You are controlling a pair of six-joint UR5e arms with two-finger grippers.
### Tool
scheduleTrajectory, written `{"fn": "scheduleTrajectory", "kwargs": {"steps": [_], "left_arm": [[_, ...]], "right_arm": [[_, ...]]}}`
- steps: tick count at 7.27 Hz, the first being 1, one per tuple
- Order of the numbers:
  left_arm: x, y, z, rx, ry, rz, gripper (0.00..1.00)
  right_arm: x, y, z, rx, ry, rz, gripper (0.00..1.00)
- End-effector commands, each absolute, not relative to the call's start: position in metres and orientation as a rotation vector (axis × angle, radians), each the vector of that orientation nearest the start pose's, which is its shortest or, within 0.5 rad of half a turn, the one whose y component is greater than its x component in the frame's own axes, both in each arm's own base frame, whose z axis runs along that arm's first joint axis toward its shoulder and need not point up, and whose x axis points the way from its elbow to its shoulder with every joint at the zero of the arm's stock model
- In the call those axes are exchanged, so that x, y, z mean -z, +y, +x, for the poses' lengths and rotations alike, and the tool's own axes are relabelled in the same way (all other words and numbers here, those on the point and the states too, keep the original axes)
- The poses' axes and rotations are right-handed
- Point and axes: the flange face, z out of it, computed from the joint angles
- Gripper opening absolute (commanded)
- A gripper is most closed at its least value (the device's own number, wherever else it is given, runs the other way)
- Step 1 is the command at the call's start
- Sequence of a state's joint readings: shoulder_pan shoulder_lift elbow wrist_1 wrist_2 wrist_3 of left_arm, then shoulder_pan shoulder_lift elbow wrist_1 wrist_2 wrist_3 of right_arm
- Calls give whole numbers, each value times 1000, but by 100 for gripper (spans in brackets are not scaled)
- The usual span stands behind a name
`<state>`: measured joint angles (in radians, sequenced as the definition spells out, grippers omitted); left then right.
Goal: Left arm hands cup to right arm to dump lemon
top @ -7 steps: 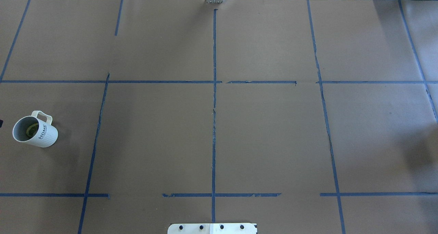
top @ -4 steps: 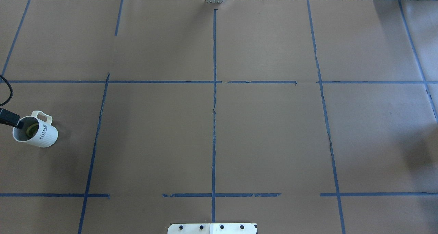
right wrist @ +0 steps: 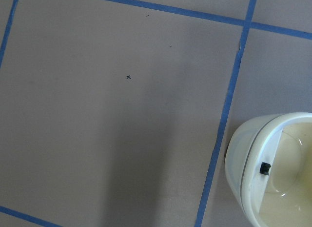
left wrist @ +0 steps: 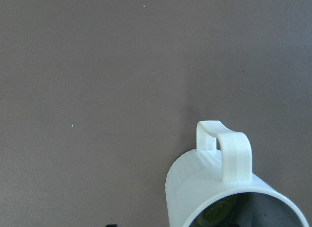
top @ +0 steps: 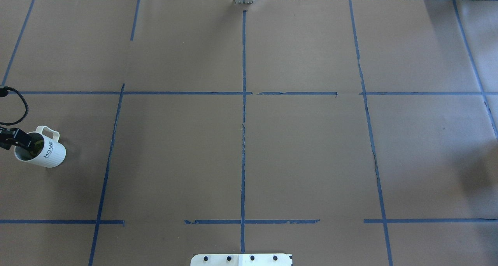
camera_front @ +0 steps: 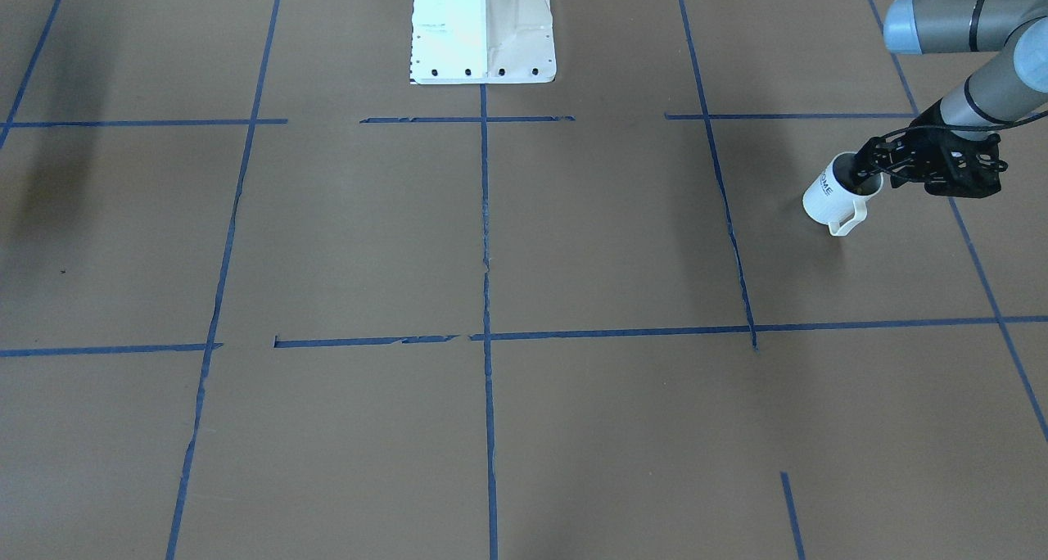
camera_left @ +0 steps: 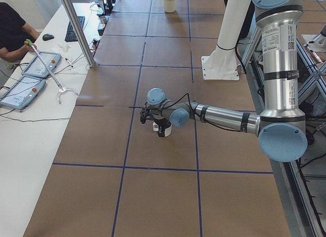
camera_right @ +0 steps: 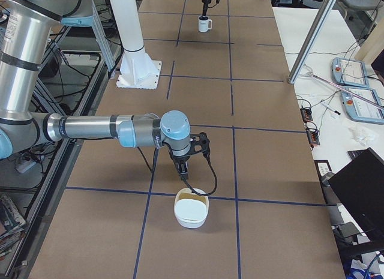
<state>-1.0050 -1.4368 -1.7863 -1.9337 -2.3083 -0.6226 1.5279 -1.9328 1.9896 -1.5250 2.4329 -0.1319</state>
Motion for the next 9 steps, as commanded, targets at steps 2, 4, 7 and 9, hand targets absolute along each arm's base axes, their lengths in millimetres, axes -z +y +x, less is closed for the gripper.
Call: {"fn": "scheduleTrajectory", "kwargs": {"steps": [2,4,7,9], "left_arm": [[-566,-420,190,-114,845,-44,0],[-525,-421,187,-86,875,-11,0],[-379,-479,231,34,962,10,0],[-274,-472,308,7,972,-73,1]], "right_arm": [[-592,-350,43,210,-856,137,100],[-585,-353,42,195,-856,169,100],[-522,-389,-17,164,-930,327,100],[-455,-422,-90,219,-972,494,100]]}}
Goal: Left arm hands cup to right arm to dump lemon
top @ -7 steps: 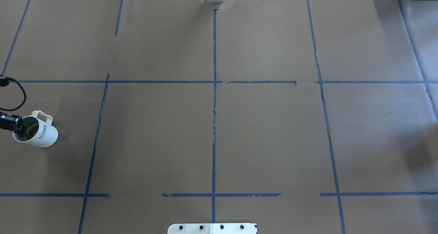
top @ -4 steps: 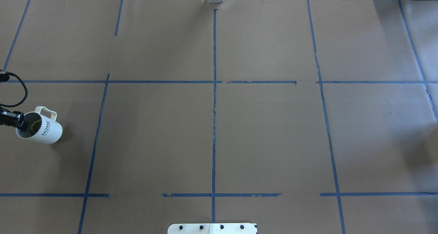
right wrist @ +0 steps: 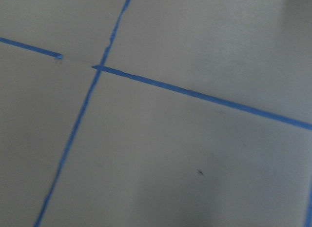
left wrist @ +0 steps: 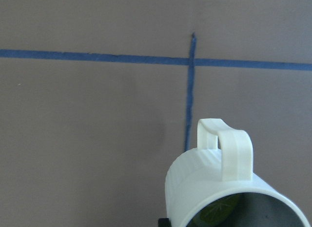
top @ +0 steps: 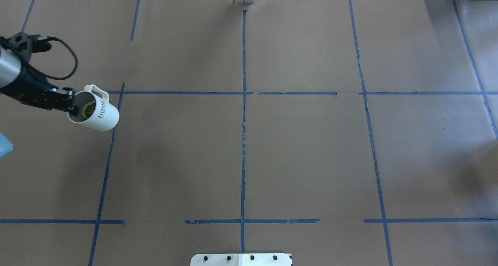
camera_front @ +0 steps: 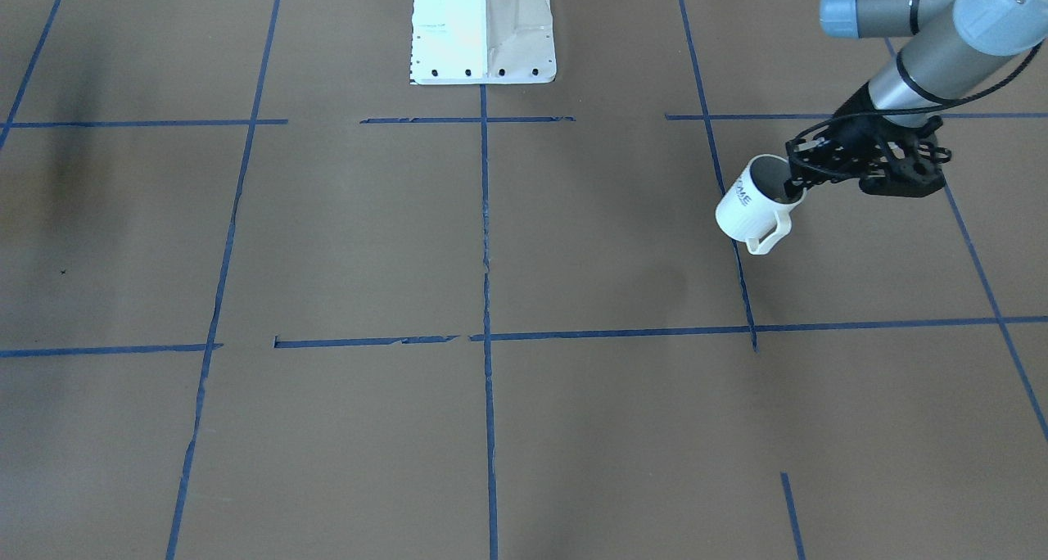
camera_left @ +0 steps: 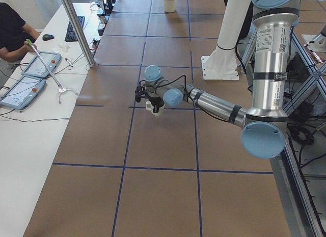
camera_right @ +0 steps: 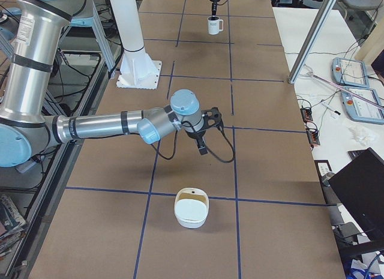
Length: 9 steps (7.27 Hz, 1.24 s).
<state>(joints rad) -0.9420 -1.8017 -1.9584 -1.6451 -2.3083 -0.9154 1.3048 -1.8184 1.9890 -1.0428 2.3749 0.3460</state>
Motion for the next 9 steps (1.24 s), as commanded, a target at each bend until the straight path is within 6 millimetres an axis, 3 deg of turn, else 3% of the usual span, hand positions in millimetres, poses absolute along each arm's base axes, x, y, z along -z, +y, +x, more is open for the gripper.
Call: {"fn": "scheduleTrajectory", "kwargs": {"steps": [1,2,3,5,7,9], "left_arm": [[-235,-476,326,44,947,-86,1],[-204,-482,341,73,940,-80,0],[-187,-496,356,85,944,-86,0],[-145,-546,401,114,898,-130,0],[-118,-570,423,156,882,-161,0],[-93,-588,440,167,875,-172,0]], "right_arm": [[-413,-443,-126,244,-988,577,100],[-376,-454,-178,236,-981,641,100],[-341,-458,-231,190,-958,727,100],[-285,-438,-324,200,-939,875,98],[-235,-426,-387,175,-969,966,97],[-201,-404,-453,91,-916,1080,97]]}}
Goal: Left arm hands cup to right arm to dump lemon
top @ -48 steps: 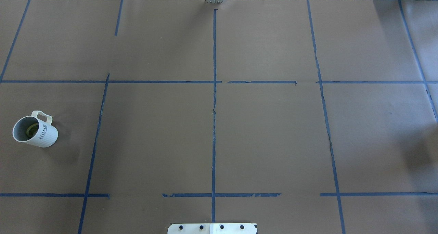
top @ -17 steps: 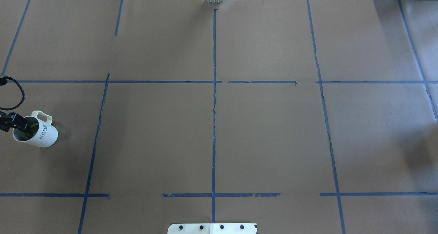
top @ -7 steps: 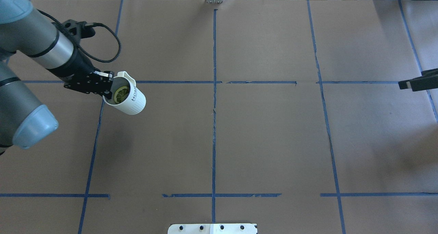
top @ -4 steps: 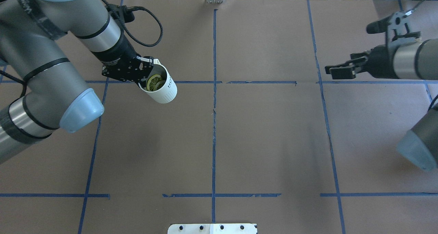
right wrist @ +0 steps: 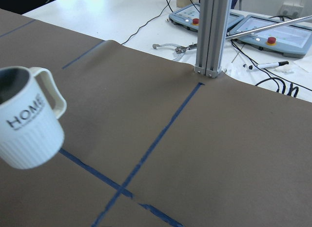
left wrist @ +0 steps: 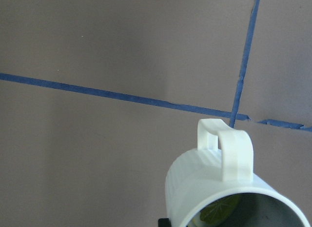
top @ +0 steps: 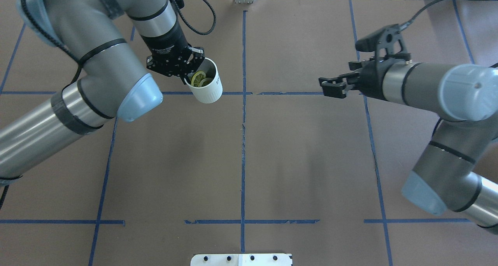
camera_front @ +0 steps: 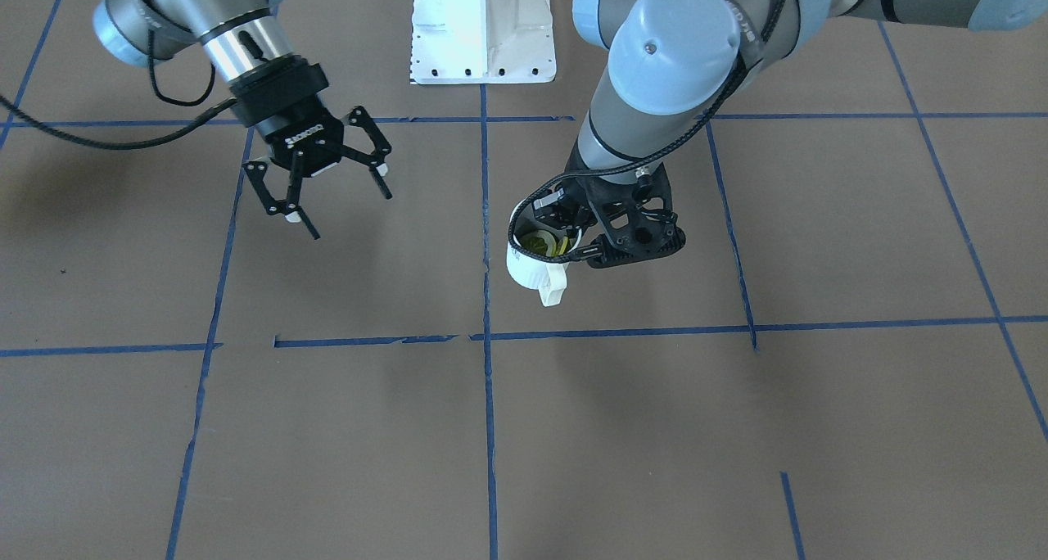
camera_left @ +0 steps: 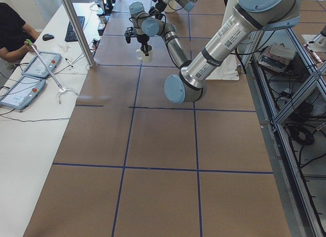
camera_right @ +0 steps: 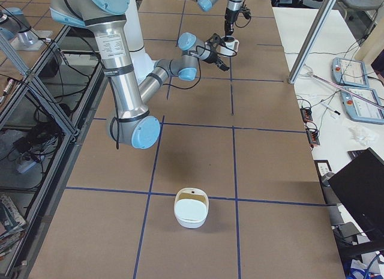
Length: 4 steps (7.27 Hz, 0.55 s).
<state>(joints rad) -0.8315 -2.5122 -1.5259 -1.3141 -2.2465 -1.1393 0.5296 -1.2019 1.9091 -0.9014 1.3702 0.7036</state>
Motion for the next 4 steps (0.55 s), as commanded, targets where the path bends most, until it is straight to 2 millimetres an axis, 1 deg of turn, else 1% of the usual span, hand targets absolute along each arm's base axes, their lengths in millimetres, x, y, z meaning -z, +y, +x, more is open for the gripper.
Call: {"fn": "scheduleTrajectory", "kwargs": {"steps": [1,2,3,4], "left_arm": [[-89,-595,439,176,875,-170,0],[-90,-606,430,193,881,-161,0],[-86,-607,432,221,880,-176,0],[-76,-606,433,246,890,-193,0]], "right_arm": [[-196,-405,-475,81,-898,1091,96],[-194,-405,-490,52,-899,1084,96],[-196,-406,-493,3,-880,1094,96],[-194,-401,-502,-12,-859,1112,96]]}}
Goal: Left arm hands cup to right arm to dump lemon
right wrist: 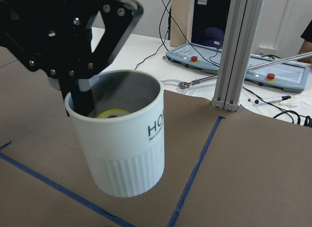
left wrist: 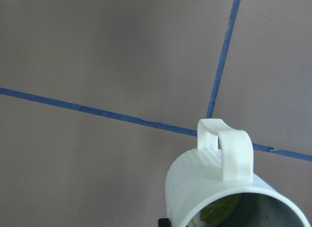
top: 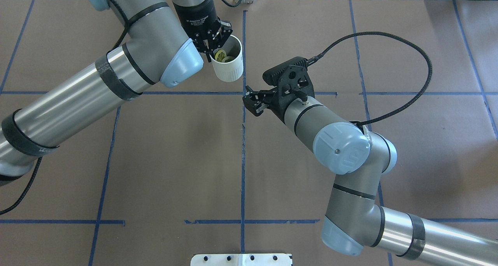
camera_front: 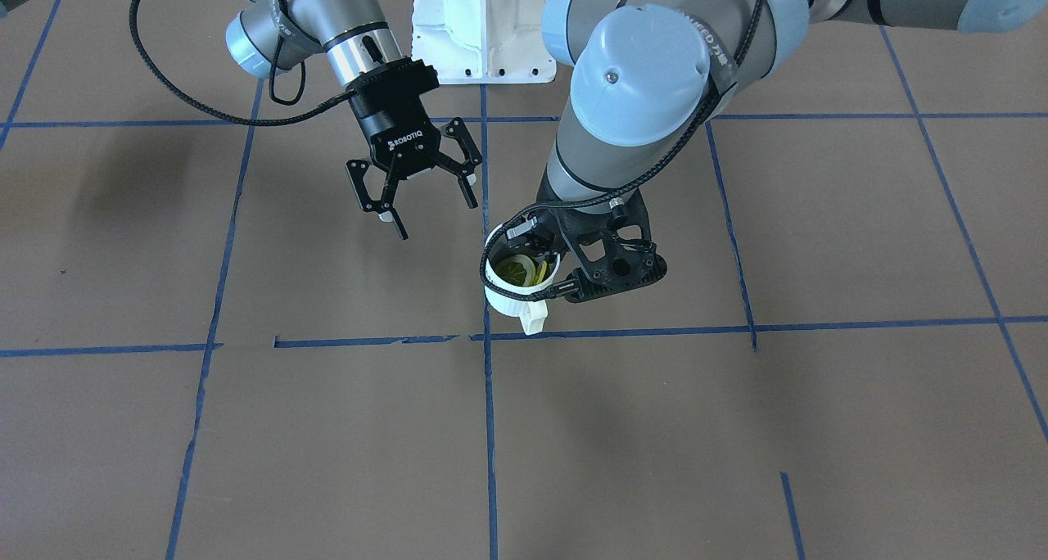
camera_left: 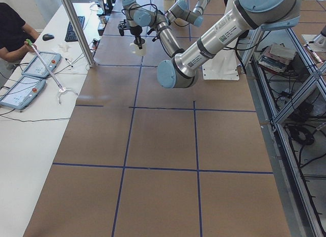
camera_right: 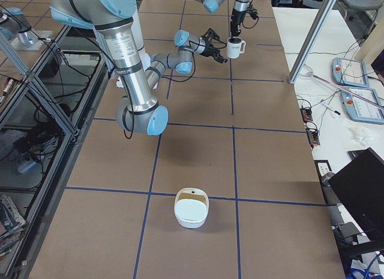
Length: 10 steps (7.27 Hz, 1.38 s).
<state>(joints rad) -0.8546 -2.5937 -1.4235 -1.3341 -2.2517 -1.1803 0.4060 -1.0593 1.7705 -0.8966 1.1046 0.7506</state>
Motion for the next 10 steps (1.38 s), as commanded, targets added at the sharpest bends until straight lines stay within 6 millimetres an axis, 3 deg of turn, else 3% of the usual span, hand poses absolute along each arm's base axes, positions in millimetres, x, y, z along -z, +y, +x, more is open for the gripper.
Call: {"fn": "scheduleTrajectory", "kwargs": {"steps": [1,3,6,10], "left_arm": [[-68,-603,435,255,900,-209,0],[-63,-595,441,238,916,-234,0],[-63,-574,469,194,908,-254,0],[-59,-567,472,175,923,-283,0]], "right_arm": [[-184,-405,-516,-33,-848,1132,96],[-187,-401,-526,-64,-883,1167,97],[-183,-402,-527,-64,-888,1173,99],[-191,-402,-532,-73,-858,1179,99]]}}
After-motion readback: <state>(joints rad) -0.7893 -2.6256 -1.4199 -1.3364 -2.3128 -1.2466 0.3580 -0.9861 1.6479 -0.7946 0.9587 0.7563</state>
